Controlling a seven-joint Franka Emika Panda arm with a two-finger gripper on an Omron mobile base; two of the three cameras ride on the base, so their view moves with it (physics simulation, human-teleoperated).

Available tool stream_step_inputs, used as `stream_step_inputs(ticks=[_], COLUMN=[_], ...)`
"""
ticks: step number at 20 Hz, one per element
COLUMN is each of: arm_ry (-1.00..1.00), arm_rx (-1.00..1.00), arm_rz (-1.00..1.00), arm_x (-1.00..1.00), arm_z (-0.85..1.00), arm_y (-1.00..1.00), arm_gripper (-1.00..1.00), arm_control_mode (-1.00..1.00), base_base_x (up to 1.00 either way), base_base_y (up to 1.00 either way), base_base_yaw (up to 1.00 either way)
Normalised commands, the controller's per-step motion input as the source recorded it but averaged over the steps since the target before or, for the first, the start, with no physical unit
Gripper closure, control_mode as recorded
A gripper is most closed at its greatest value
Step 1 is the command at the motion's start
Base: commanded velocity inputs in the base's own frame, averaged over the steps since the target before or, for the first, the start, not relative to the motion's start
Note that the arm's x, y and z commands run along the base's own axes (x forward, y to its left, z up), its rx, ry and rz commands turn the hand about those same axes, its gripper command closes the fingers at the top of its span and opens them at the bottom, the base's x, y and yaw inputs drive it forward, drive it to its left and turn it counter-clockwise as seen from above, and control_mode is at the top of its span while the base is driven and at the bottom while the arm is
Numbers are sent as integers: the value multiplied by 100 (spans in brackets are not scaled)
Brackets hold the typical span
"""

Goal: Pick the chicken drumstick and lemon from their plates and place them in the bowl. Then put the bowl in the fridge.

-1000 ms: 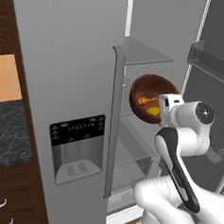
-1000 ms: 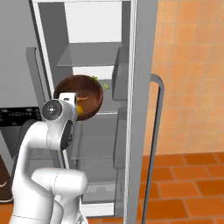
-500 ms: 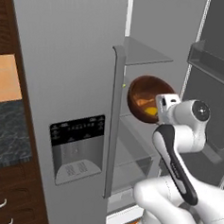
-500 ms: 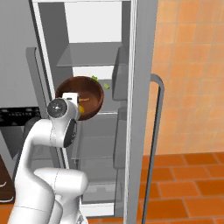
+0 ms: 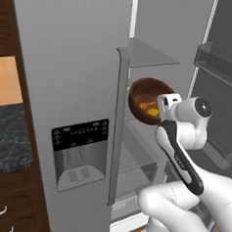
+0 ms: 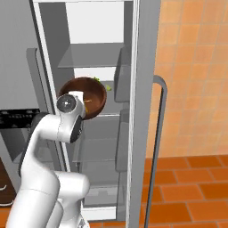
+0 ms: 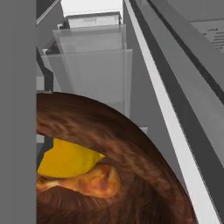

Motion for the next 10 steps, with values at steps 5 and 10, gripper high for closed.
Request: stream_step_inputs(ticks=[5,10], arm_ry=[0,6], arm_rx=[0,0], arm_rz=[2,2], arm_x=[55,43], arm_z=[-2,-14], arm_y=[0,0], arm_gripper=[100,100], arm_control_mode=[-100,-100], base_base_x=[0,0], base_base_y=[0,0], base_base_yaw=[0,0])
